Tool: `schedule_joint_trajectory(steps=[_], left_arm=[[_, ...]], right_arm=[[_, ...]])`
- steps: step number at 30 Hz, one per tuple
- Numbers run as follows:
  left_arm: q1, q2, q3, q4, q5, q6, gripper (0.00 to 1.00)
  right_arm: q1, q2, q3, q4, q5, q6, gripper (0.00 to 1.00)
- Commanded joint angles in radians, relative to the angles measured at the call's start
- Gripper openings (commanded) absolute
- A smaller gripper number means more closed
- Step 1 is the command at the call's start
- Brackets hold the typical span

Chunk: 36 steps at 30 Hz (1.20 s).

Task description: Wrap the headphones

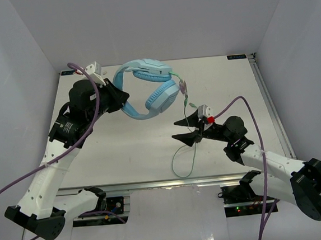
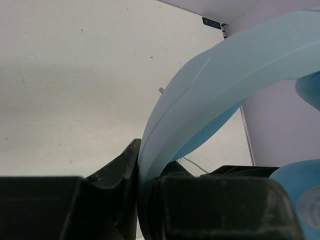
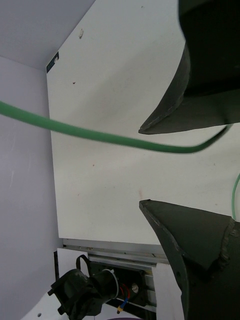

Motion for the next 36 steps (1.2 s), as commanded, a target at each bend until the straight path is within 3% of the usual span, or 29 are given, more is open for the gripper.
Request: schedule_joint_trajectory(steps=[1,15,28,29,31,32,36], left_arm=[[0.002,-0.049,0.101,0.073,0.034,-0.059,0.0],[0.002,-0.049,0.168,0.052,0.07,-0.071,0.0],[0.002,-0.055,0.179,0.06,0.096,-0.092,0.0],[0.002,-0.054,0.178,0.06,0.091,-0.092,0.0],[0.002,-0.058,0.172,0.061,0.088,-0.09,0.0],[0.003,-0.062,0.171,0.062,0.09,-0.089,0.0],[0.002,-0.082,0.15,0.104,0.192,-0.089,0.0]], right_arm=[[0.012,0.012,-0.009,0.134,-0.064,0.026,0.58],[0.018,0.038,-0.013,0.134,-0.072,0.017,0.34],[0.04,0.129,0.007,0.215,-0.095,0.061,0.38],[0.042,0.135,0.007,0.218,-0.095,0.062,0.36],[0.046,0.14,0.005,0.219,-0.085,0.058,0.14],[0.047,0.141,0.004,0.214,-0.066,0.056,0.09],[0.047,0.157,0.002,0.172,-0.033,0.03,0.08]])
